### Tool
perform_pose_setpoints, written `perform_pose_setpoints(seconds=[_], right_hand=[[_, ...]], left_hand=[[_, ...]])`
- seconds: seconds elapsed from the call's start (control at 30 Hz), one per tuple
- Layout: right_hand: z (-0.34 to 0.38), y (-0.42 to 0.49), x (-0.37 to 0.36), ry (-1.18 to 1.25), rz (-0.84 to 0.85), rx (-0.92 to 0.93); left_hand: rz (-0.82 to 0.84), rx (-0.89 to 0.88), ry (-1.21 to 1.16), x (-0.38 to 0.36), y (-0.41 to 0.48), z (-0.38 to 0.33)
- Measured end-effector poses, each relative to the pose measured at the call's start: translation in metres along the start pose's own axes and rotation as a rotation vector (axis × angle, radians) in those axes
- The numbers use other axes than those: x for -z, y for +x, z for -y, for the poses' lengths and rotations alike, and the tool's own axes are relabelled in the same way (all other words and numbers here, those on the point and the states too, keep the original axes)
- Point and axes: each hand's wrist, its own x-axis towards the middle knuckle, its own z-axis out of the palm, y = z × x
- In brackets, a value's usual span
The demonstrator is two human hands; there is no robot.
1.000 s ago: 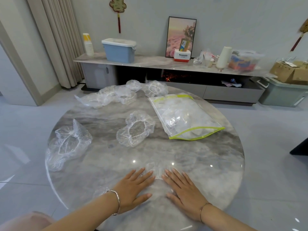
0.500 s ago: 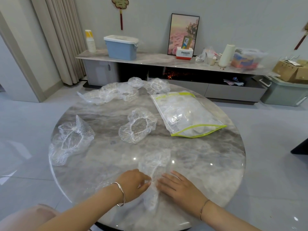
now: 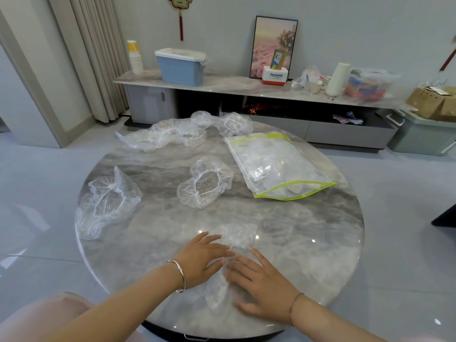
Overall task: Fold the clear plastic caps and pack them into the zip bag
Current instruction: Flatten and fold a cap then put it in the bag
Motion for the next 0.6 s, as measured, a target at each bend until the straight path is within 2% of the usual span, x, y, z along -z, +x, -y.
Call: perform_pose_setpoints(seconds=[0.07,0.2,0.23,0.33,0.4,0.47,0.53,0.6], right_hand=[[0.000,0.007,-0.001,-0.002,-0.106,-0.012],[-0.005,0.017,0.005,0.128,-0.179,-0.109],[-0.004,0.019,0.012,0.286,-0.177,-0.210],[-0.003,0.024,0.032,0.999,-0.187,-0.686],[-0.010,0.031,0.033,1.241,-0.254,-0.913],[-0.020,0.034,0.031,1.317,-0.250,-1.064],[-0.029,0.033,0.025,1.324,-0.175,-1.168],[-0.034,0.030,0.019,1.185,-0.088,-1.197]], left_hand=[[0.085,0.117,-0.180,-0.002,0.000,0.001],[0.043,0.276,-0.518,0.005,0.001,-0.006],[0.044,0.325,-0.594,0.007,0.002,-0.006],[0.066,0.514,-0.797,0.015,0.002,-0.009],[0.078,0.537,-0.864,0.016,0.003,-0.009],[0.050,0.477,-0.874,0.012,0.004,-0.009],[0.016,0.499,-0.855,0.012,0.006,-0.011],[-0.025,0.518,-0.783,0.006,0.006,-0.009]])
